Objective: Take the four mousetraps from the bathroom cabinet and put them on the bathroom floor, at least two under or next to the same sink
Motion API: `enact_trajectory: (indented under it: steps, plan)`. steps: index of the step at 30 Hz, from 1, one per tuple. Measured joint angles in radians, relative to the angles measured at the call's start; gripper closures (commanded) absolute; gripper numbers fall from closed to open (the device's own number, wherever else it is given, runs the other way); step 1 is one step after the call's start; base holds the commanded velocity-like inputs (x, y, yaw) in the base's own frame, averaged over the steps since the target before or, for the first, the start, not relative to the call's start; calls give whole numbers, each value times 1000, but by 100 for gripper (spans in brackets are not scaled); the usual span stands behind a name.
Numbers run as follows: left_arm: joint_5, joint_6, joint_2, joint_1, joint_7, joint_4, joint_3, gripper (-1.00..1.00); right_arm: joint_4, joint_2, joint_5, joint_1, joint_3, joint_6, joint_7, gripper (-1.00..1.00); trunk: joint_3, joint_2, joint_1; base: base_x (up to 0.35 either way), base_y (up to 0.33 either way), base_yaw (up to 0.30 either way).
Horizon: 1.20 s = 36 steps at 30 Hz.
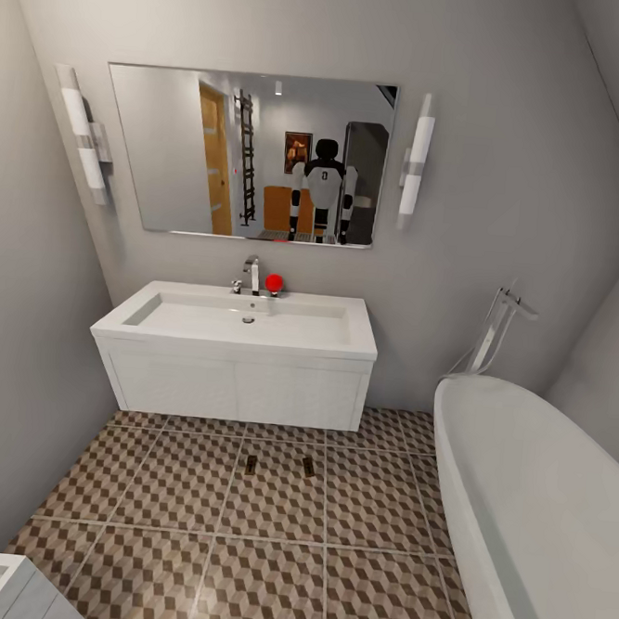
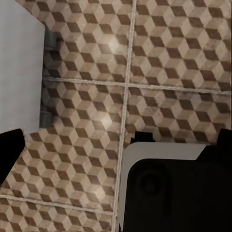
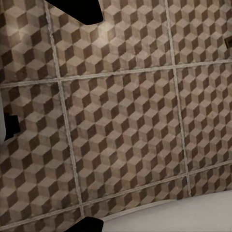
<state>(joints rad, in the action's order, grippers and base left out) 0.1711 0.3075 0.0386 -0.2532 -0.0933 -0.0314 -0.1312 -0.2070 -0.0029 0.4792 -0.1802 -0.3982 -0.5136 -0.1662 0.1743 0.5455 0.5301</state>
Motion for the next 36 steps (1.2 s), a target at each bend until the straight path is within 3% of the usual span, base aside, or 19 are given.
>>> enact_trajectory:
  steps: [4, 10, 15, 22, 36]
  plan:
    - [1, 1, 0, -1, -3, 72, 1, -100, 0, 0, 0, 0, 0, 0, -1, -100, 0, 0, 0, 0, 0, 0]
    - [3, 3, 1, -1, 0, 107, 1, -100, -5, 1, 0, 0, 0, -1, 0, -100, 0, 0, 0, 0, 0, 0]
    - [4, 4, 14, -1, -2, 111, 2, -100, -44, -5, -15, -1, 1, -4, -3, -100, 0, 0, 0, 0, 0, 0]
    - [6, 4, 27, -1, 0, 106, -1, -100, -62, -7, -94, -2, -1, -10, -1, -100, 0, 0, 0, 0, 0, 0]
    - [4, 4, 15, -1, 0, 45, -4, -100, -32, -3, -107, -2, 0, -17, -3, -100, 0, 0, 0, 0, 0, 0]
